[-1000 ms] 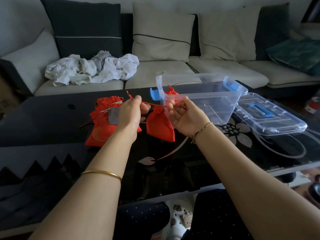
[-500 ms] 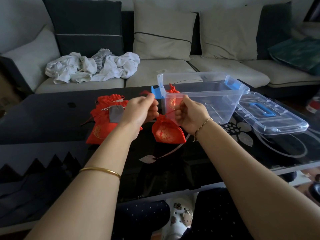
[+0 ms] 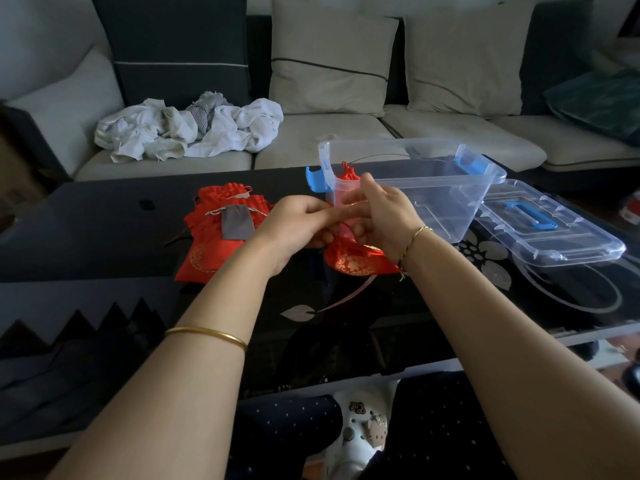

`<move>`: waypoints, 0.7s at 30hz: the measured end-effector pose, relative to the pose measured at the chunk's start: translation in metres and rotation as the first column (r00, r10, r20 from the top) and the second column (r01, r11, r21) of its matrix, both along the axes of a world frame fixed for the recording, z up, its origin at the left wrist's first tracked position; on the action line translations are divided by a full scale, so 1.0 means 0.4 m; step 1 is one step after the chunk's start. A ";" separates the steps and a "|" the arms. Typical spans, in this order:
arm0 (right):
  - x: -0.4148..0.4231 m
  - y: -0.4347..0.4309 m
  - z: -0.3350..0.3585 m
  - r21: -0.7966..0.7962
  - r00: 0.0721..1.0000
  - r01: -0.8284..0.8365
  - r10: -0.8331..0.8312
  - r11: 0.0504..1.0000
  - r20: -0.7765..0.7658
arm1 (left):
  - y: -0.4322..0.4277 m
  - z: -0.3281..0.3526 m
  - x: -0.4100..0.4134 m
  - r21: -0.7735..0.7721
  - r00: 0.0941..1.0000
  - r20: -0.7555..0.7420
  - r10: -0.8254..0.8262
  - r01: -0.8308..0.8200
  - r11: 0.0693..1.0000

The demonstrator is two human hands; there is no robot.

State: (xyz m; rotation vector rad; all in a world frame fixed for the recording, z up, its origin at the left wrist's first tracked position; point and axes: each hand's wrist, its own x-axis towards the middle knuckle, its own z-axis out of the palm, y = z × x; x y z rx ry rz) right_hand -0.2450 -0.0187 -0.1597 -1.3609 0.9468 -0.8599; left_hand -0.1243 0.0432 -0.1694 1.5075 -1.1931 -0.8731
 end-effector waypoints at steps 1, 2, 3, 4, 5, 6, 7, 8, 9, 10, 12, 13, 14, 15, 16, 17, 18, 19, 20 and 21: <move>-0.002 0.002 -0.002 -0.006 0.999 -0.021 0.020 1.000 -0.025 | -0.001 -0.001 0.001 0.004 1.000 -0.024 0.009 -0.009 1.000; -0.003 0.002 -0.004 -0.022 0.998 -0.042 0.041 0.999 -0.040 | -0.002 -0.003 0.003 0.006 0.999 -0.042 0.023 -0.023 1.000; -0.004 0.002 -0.005 -0.047 0.997 -0.060 0.058 0.997 -0.051 | -0.003 -0.004 0.004 0.007 0.998 -0.050 0.040 -0.040 0.999; -0.004 0.002 -0.006 -0.075 0.996 -0.076 0.072 0.994 -0.061 | -0.004 -0.005 0.006 0.007 0.997 -0.052 0.060 -0.060 0.998; -0.004 0.002 -0.008 -0.108 0.993 -0.092 0.084 0.990 -0.077 | -0.005 -0.006 0.007 0.009 0.995 -0.052 0.082 -0.082 0.997; -0.005 0.002 -0.009 -0.153 0.990 -0.107 0.091 0.982 -0.107 | -0.005 -0.007 0.007 0.011 0.993 -0.054 0.103 -0.103 0.995; -0.005 0.003 -0.010 -0.208 0.985 -0.123 0.093 0.970 -0.149 | -0.005 -0.008 0.008 0.013 0.991 -0.056 0.122 -0.122 0.992; -0.005 0.005 -0.010 -0.265 0.977 -0.142 0.092 0.954 -0.192 | -0.005 -0.008 0.009 0.013 0.988 -0.057 0.141 -0.140 0.990; -0.006 0.008 -0.011 -0.318 0.969 -0.163 0.090 0.934 -0.232 | -0.005 -0.008 0.010 0.012 0.985 -0.059 0.160 -0.159 0.987; -0.006 0.010 -0.012 -0.371 0.958 -0.184 0.081 0.910 -0.276 | -0.006 -0.007 0.011 0.012 0.982 -0.059 0.177 -0.177 0.984; -0.004 0.010 -0.015 -0.471 0.931 -0.221 0.041 0.854 -0.362 | -0.006 -0.006 0.011 0.014 0.977 -0.054 0.207 -0.207 0.978; -0.002 0.009 -0.018 -0.507 0.923 -0.229 0.020 0.831 -0.385 | -0.006 -0.005 0.009 0.017 0.975 -0.052 0.218 -0.217 0.976; 0.001 0.007 -0.021 -0.536 0.919 -0.232 0.002 0.811 -0.395 | -0.006 -0.005 0.007 0.020 0.973 -0.051 0.227 -0.226 0.974; 0.003 0.005 -0.023 -0.563 0.916 -0.234 -0.014 0.793 -0.401 | -0.006 -0.005 0.004 0.025 0.970 -0.052 0.236 -0.235 0.972; 0.005 0.005 -0.023 -0.584 0.913 -0.238 -0.026 0.776 -0.407 | -0.007 -0.004 0.002 0.030 0.968 -0.052 0.246 -0.244 0.969; 0.007 0.005 -0.023 -0.599 0.910 -0.243 -0.035 0.763 -0.413 | -0.007 -0.004 0.001 0.033 0.965 -0.055 0.255 -0.254 0.967; 0.008 0.005 -0.023 -0.610 0.907 -0.244 -0.044 0.754 -0.418 | -0.007 -0.003 0.000 0.036 0.963 -0.058 0.264 -0.262 0.964; 0.009 0.006 -0.022 -0.621 0.904 -0.244 -0.058 0.745 -0.424 | -0.008 -0.003 0.000 0.038 0.961 -0.062 0.271 -0.269 0.962; 0.010 0.006 -0.022 -0.634 0.899 -0.241 -0.077 0.735 -0.431 | -0.009 -0.003 0.000 0.037 0.959 -0.071 0.276 -0.274 0.961; 0.012 0.006 -0.021 -0.651 0.894 -0.239 -0.099 0.721 -0.437 | -0.009 -0.002 0.000 0.035 0.957 -0.083 0.279 -0.277 0.960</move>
